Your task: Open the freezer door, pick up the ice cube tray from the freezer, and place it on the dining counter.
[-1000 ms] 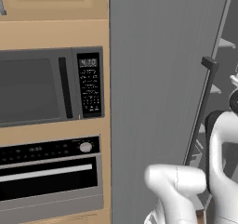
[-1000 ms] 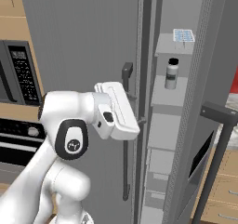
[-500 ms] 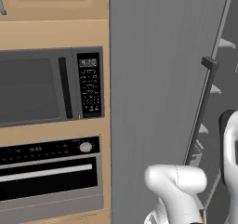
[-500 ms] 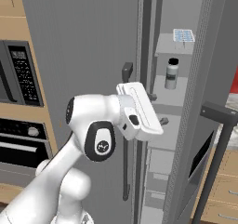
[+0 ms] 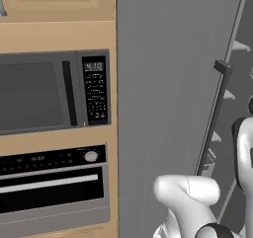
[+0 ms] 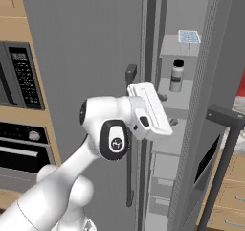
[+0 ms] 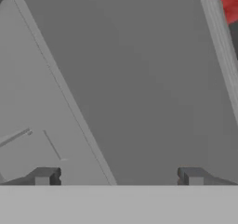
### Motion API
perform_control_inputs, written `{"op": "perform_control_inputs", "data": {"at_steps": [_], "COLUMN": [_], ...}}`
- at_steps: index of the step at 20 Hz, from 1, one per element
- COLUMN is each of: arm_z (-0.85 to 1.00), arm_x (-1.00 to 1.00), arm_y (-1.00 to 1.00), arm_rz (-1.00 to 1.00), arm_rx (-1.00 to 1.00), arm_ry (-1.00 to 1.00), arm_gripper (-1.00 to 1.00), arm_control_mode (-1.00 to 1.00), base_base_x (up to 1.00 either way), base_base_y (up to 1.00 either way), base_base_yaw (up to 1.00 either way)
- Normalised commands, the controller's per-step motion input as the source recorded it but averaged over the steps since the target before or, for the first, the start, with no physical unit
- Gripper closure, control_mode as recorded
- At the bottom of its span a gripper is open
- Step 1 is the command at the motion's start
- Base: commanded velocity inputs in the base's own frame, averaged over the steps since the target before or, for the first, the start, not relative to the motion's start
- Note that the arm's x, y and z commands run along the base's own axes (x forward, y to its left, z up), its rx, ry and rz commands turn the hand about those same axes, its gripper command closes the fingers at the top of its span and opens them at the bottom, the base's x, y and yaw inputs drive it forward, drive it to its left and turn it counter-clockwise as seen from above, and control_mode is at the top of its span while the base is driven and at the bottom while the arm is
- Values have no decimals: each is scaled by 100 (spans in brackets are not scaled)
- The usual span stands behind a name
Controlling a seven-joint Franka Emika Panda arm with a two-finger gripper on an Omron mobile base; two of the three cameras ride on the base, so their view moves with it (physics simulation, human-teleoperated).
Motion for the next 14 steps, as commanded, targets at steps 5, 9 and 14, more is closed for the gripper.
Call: {"op": "perform_control_inputs", "data": {"at_steps": [5,9,14], "arm_z": [-8,-18,-20], "arm_x": [41,33,27], "arm_y": [-30,-39,-52], "arm_rz": [-8,-6,-1], "arm_rx": [0,0,0], "arm_ry": [-1,-1,-2], "arm_gripper": [-100,-100,-100], "arm_control_mode": [-100,-100,-100], "base_base_x": [0,0,0], "base_base_y": [0,0,0], "base_base_yaw": [0,0,0]}}
